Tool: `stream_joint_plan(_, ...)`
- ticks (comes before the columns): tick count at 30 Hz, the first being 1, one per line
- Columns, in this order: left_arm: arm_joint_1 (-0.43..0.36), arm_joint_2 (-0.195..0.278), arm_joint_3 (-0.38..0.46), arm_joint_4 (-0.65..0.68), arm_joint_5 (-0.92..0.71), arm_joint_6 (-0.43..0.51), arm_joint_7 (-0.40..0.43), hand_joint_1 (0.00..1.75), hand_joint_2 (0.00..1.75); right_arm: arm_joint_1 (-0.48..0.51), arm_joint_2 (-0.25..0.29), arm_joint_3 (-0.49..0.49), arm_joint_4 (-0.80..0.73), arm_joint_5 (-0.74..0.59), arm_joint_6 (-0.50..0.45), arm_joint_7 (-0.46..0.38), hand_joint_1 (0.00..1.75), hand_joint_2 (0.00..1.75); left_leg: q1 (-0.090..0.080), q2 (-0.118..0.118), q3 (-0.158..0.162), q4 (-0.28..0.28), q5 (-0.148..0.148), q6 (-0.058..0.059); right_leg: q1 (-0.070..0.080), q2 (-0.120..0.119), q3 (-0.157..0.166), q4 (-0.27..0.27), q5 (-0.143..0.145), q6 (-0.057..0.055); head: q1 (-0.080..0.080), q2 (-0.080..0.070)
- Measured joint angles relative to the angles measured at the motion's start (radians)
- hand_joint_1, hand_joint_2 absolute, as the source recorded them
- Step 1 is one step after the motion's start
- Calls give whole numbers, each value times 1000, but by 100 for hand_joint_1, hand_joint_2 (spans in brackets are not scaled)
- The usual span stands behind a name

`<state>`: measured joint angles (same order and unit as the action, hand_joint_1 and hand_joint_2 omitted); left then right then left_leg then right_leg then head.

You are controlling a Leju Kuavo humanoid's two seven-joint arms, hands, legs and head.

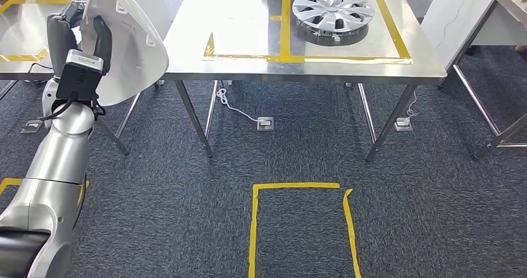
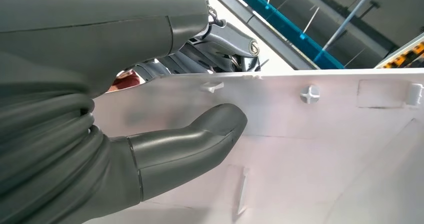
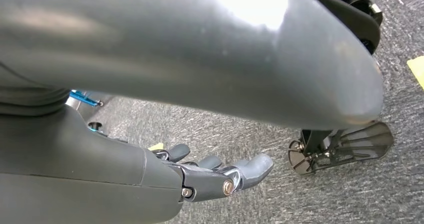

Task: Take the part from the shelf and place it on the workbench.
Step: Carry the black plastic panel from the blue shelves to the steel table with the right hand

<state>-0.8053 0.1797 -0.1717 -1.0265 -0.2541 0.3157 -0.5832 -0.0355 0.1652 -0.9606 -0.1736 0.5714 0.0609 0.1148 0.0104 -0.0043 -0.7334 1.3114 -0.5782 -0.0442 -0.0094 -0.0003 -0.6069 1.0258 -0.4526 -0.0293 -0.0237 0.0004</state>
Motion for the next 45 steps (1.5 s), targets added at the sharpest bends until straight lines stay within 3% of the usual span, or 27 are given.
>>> stream_joint_plan(1,0,0,-1,2,0,2,0,175,175,0,0,0,0,0,-1,0,0,0,1,1,12,-30,28,0,0,0,2,1,-2,2,0,0)
stream_joint_plan(3,-1,0,-2,6,0,6,0,175,175,0,0,0,0,0,-1,0,0,0,3,5,75,-164,97,2,0,1,7,4,-8,8,0,0)
stream_joint_plan(5,-2,0,-3,9,1,9,-1,175,175,0,0,0,0,0,-1,0,0,0,0,8,121,-259,124,12,3,2,8,8,-13,19,0,0)
stream_joint_plan(8,-1,0,-5,14,1,10,-1,175,175,0,0,-1,0,0,0,0,0,0,-3,4,127,-275,121,34,5,0,7,6,-14,36,2,0)
stream_joint_plan(10,-2,-1,-5,15,2,12,-2,175,175,-1,0,-1,0,0,0,-1,0,0,-1,3,131,-279,122,47,3,0,-4,37,-35,47,4,0)
stream_joint_plan(13,-1,-3,-7,15,1,15,-2,175,175,-2,0,-1,0,0,-1,-1,0,0,0,3,135,-280,118,59,1,0,-98,216,-114,58,8,0)
stream_joint_plan(14,1,-4,-7,15,1,17,-1,175,175,-1,0,-1,0,0,-1,-1,0,0,-2,2,135,-279,117,61,1,0,-131,270,-127,59,8,0)
stream_joint_plan(15,2,-5,-8,15,0,18,0,175,175,-1,0,-1,0,0,-2,0,0,0,-3,1,136,-279,116,62,2,0,-147,291,-122,57,9,0)
stream_joint_plan(16,3,-6,-8,15,-1,20,2,175,175,0,0,-1,0,0,-1,0,0,0,-4,-1,138,-279,114,62,2,0,-144,272,-98,54,9,0)
stream_joint_plan(19,3,-10,-10,10,-8,24,10,175,175,-2,-2,-1,0,2,1,0,0,0,-7,-6,149,-278,105,55,10,0,-56,74,3,35,10,0)
stream_joint_plan(21,3,-10,-11,4,-14,25,19,175,175,-3,-4,-1,0,4,2,0,0,0,-8,-6,151,-278,99,46,15,-1,-25,8,17,27,10,0)
stream_joint_plan(24,4,-10,-13,-7,-21,25,26,175,175,-4,-4,-1,0,5,3,1,0,0,-8,-6,156,-282,94,29,13,-2,-17,-3,15,16,9,0)
stream_joint_plan(26,4,-9,-14,-14,-22,25,27,175,175,-4,-4,-2,0,5,3,1,0,0,-8,-4,139,-236,67,17,7,-3,-5,-12,15,6,6,0)
stream_joint_plan(29,11,-9,-15,-15,-26,23,29,175,175,-5,-4,-2,0,6,4,0,0,0,-1,-2,40,-51,-9,0,5,-3,5,-14,6,-3,4,0)
stream_joint_plan(30,16,-9,-15,-15,-28,22,31,175,175,-4,-4,-2,0,6,4,0,0,0,1,-2,16,-14,-13,-3,4,-2,8,-13,3,-3,4,0)
stream_joint_plan(31,19,-9,-15,-15,-29,20,31,175,175,-4,-4,-3,0,7,4,0,0,0,3,-1,10,-15,4,-6,4,-2,12,-13,-1,-1,4,0)
stream_joint_plan(32,21,-9,-15,-15,-30,19,31,175,175,-3,-4,-3,0,8,5,0,0,0,6,-1,26,-58,39,-8,2,-2,18,-12,-5,2,4,0)
stream_joint_plan(34,21,-8,-15,-16,-31,19,31,175,175,-3,-4,-4,0,10,7,0,0,0,8,3,88,-196,113,-8,2,-1,29,-9,-16,12,3,0)
stream_joint_plan(36,22,-8,-15,-17,-31,19,32,175,175,-4,-4,-6,0,13,10,-1,0,0,5,6,127,-276,133,5,4,0,32,-6,-24,24,3,0)
stream_joint_plan(39,23,-5,-15,-18,-31,19,34,175,175,-5,-4,-9,0,15,12,-2,0,0,2,1,133,-285,123,32,4,-2,33,-4,-30,42,5,0)
stream_joint_plan(41,21,-3,-15,-20,-32,19,34,175,175,-6,-4,-9,0,16,12,-3,0,0,5,0,142,-290,120,46,2,-2,16,41,-54,53,6,0)
stream_joint_plan(44,21,-3,-15,-20,-32,18,34,175,175,-5,-4,-10,0,16,13,-4,0,0,4,0,151,-290,110,58,0,-1,-92,227,-120,60,9,0)
stream_joint_plan(45,23,-3,-15,-20,-32,18,34,175,175,-4,-4,-11,0,16,13,-4,0,0,3,-1,154,-289,106,59,0,-1,-125,271,-124,60,9,0)
